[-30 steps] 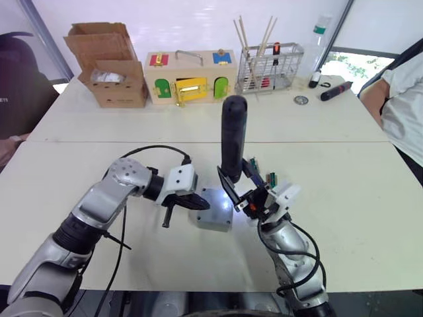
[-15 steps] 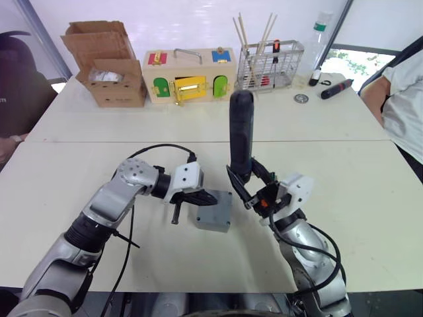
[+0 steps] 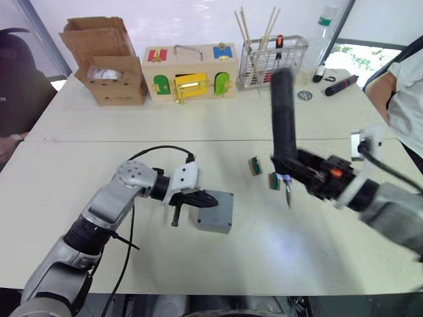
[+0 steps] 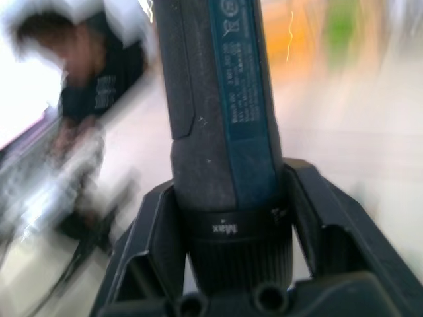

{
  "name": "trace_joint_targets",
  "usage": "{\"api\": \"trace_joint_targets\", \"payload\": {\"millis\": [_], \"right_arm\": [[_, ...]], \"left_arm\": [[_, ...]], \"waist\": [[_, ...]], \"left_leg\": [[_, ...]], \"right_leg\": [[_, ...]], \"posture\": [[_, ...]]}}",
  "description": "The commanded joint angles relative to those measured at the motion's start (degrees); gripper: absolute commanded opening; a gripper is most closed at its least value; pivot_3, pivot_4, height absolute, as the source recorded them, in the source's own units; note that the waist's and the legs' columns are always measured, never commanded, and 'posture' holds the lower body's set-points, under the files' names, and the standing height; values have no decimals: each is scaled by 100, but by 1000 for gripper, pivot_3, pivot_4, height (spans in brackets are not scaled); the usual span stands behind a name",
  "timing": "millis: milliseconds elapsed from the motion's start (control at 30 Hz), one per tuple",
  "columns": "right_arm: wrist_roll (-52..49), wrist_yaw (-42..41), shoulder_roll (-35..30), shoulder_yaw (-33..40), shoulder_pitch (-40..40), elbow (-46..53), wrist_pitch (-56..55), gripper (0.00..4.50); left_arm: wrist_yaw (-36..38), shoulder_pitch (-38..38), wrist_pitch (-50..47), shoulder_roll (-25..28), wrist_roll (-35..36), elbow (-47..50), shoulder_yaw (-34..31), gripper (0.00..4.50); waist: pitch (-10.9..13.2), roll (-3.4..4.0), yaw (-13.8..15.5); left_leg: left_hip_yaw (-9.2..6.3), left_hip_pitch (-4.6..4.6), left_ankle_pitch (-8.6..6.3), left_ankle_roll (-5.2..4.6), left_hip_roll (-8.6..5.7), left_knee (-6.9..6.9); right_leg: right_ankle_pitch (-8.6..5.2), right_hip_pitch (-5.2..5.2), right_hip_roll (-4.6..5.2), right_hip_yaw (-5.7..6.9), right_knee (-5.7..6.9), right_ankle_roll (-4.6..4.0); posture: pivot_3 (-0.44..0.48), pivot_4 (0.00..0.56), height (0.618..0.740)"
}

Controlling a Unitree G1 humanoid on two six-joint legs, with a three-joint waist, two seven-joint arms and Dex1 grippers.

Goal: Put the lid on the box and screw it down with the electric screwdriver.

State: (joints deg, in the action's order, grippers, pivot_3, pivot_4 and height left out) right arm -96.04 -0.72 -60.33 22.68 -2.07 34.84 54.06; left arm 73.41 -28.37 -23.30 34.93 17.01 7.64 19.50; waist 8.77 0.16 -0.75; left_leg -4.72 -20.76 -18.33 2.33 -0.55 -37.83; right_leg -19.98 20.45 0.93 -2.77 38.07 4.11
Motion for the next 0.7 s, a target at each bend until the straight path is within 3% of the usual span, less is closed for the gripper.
{"api": "trace_joint_targets", "payload": {"millis": [33,133,267,500,700], "right_arm": [[-1467,159,-1258,486,103,-1015,645,1922],[-1586,277,-2035,156,147,-2164,1148,1922],[-1420,177,-2289,-341,-95,-3086,1519,1922],[-227,74,-1874,-1270,-1064,-4218,2026,1922],[1097,-219,-1393,-1564,-1685,-4579,2349,1922]], "left_arm": [[135,19,-396,157,180,72,-43,0],[278,-55,-572,352,426,302,-224,0],[271,-199,-788,511,685,664,-416,0],[-133,-470,-1763,341,1636,1126,-1009,0],[-185,-293,-1729,545,1504,1236,-894,0]], "waist": [[12,2,-17],[22,-8,-8],[58,-28,8],[78,-18,9],[78,-14,-2]], "left_leg": [[1,-26,-1,-2,0,-10],[7,-74,-1,-3,2,-31],[10,-79,-1,-2,2,-31],[9,-150,1,1,2,-42],[27,-176,15,25,4,-42]], "right_leg": [[1,19,-1,0,1,1],[5,63,-2,-1,8,3],[6,72,0,-4,8,3],[11,137,-2,-2,13,12],[13,187,-6,-15,39,16]], "posture": [[0,150,740],[0,150,740],[0,150,740],[0,150,740],[0,150,740]]}}
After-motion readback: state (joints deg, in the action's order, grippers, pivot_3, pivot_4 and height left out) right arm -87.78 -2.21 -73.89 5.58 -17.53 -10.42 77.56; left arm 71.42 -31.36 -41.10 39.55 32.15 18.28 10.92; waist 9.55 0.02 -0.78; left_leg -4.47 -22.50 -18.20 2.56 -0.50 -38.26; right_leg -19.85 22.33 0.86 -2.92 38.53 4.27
